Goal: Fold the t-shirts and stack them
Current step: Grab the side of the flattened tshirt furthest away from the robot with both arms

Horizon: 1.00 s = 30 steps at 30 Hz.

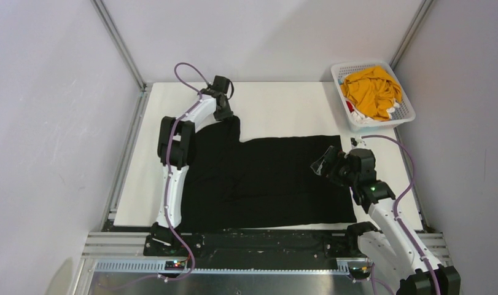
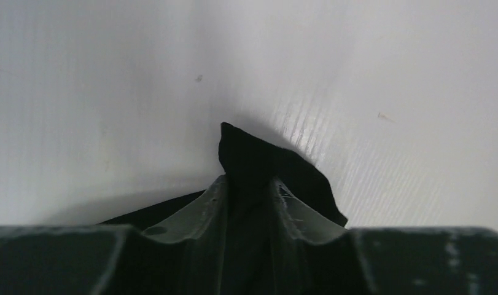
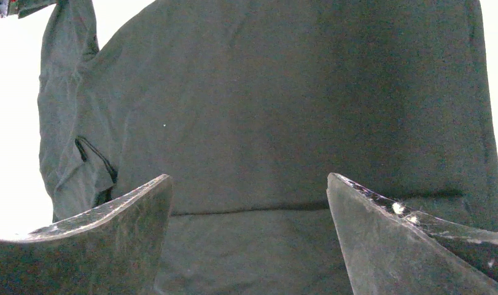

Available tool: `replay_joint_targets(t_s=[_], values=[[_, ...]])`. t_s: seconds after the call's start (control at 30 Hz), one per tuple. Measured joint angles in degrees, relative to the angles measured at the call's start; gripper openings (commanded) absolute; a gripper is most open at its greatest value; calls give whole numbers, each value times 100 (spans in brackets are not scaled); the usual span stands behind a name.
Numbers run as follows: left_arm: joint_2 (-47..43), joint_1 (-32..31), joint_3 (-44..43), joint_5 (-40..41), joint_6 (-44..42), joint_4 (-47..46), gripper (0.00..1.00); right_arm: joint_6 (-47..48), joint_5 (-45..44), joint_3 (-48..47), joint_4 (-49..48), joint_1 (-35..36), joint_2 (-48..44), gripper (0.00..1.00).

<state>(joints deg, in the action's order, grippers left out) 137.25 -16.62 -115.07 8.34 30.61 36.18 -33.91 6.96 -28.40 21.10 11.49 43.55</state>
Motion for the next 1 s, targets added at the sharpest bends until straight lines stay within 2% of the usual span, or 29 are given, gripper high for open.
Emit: replay_joint_targets(t_s=[0.03,0.1,0.13,0.37,0.5,0.63,0.67,0.8,1.0], values=[[0,0,0,42,-13,33,15,0,0,7,0,0,0,99],[0,2,0,66,-33,76,2,4,-2,17,0,0,15,99],[0,2,-2,76,-39,101,1,9,-4,20,-2,-2,35,99],[0,0,-52,48,-227,212,0,33,-354,7,-98,-74,411,99],[0,0,-52,46,-376,216,0,85,-837,-472,2,-85,1187,99],[-2,0,-52,-4,-525,214,0,223,-1467,-1746,26,-85,2686,99],[-2,0,-52,-20,-544,212,0,225,-1478,-1768,15,-85,2717,99],[-17,-2,-46,-197,-632,210,0,323,-2050,-2861,162,-83,4050,99],[-127,-9,109,-345,-673,164,0,444,-2924,-4830,754,-83,6105,99]])
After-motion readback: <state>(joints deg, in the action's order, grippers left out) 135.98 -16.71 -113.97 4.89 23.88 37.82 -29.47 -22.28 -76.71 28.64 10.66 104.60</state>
